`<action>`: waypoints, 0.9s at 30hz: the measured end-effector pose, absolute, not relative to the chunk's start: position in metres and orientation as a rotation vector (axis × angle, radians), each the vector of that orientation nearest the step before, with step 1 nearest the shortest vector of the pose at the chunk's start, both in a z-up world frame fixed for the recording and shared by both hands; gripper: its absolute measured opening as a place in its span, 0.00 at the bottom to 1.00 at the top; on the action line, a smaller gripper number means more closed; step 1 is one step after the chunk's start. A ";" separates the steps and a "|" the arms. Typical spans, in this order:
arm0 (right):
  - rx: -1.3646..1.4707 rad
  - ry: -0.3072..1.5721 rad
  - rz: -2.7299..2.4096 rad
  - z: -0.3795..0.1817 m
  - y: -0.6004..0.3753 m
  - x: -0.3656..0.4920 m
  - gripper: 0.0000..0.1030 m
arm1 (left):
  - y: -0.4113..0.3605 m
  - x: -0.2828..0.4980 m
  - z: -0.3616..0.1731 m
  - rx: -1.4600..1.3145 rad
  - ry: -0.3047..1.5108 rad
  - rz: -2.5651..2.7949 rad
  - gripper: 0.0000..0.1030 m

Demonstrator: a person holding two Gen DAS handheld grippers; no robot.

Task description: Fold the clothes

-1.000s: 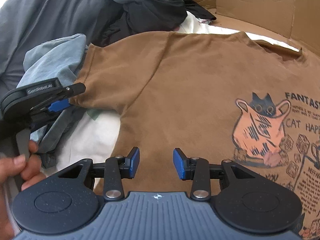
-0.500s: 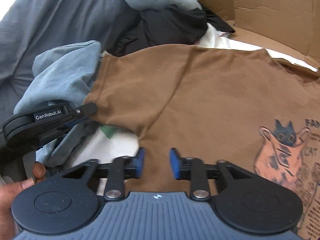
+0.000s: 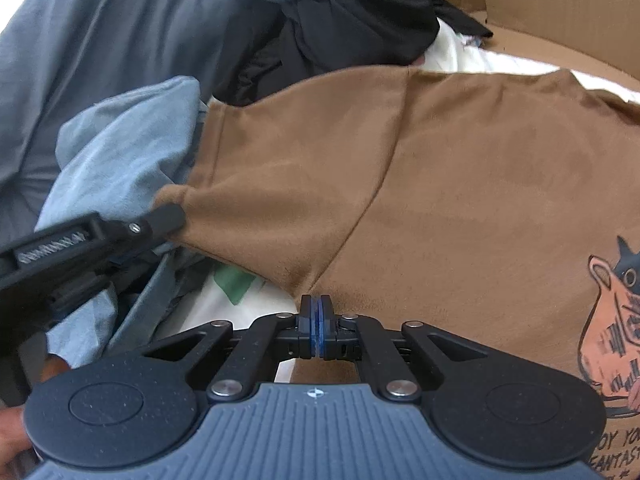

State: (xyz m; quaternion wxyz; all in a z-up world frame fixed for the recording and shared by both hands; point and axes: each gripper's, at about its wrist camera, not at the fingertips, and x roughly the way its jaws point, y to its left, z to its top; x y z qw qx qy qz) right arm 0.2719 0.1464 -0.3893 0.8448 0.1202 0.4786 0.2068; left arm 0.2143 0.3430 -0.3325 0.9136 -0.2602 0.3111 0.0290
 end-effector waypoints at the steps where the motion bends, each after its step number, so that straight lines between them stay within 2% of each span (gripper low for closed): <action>1: 0.258 1.018 0.434 -0.392 0.147 0.273 0.00 | 0.342 0.214 -0.331 -0.539 0.640 0.056 0.06; 12: 0.236 1.051 0.448 -0.403 0.155 0.280 0.00 | 0.319 0.210 -0.313 -0.537 0.631 -0.033 0.05; 27: 0.311 1.068 0.437 -0.405 0.147 0.276 0.00 | 0.324 0.208 -0.315 -0.538 0.637 -0.012 0.05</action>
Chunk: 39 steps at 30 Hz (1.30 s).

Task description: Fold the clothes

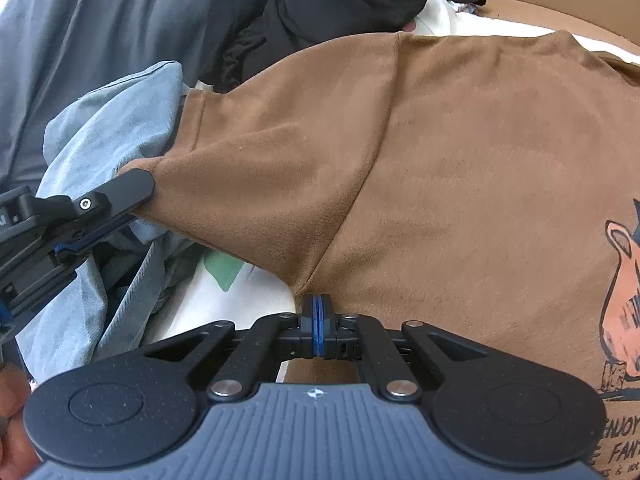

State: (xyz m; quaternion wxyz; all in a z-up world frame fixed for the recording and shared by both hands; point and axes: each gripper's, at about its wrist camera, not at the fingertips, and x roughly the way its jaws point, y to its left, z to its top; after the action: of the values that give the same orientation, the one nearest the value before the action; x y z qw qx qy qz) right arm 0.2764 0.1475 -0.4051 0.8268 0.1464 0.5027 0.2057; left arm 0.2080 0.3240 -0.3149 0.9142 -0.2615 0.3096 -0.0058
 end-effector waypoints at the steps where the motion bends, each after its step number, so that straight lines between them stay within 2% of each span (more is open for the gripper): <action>1: 0.318 1.069 0.437 -0.406 0.147 0.277 0.00 | 0.323 0.208 -0.315 -0.536 0.637 -0.017 0.05; 21: 0.381 1.091 0.441 -0.419 0.149 0.277 0.00 | 0.310 0.201 -0.312 -0.544 0.645 -0.053 0.05; 33: 0.420 1.087 0.436 -0.428 0.142 0.275 0.05 | 0.293 0.193 -0.314 -0.586 0.656 -0.120 0.05; 39: 0.335 1.030 0.499 -0.415 0.137 0.262 0.19 | 0.286 0.188 -0.314 -0.607 0.662 -0.121 0.05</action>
State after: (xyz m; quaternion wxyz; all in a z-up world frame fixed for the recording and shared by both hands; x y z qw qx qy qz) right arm 0.2625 0.1370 -0.4151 0.8276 0.1580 0.4848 0.2348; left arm 0.1881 0.2861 -0.3144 0.8992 -0.2932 0.3196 -0.0585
